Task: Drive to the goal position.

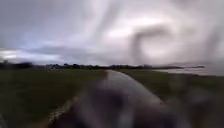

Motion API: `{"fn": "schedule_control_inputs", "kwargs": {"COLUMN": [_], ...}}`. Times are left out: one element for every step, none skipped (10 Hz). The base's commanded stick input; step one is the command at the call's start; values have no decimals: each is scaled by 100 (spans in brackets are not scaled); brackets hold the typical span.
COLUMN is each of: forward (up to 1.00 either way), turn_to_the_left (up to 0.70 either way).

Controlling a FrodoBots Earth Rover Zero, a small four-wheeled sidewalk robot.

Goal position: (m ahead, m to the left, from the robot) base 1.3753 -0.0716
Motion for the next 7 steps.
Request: {"fn": "schedule_control_inputs", "kwargs": {"forward": [70, 70, 70, 70, 70, 70, 70], "turn_to_the_left": [0, 0, -2, -8, -14, -14, -14]}}
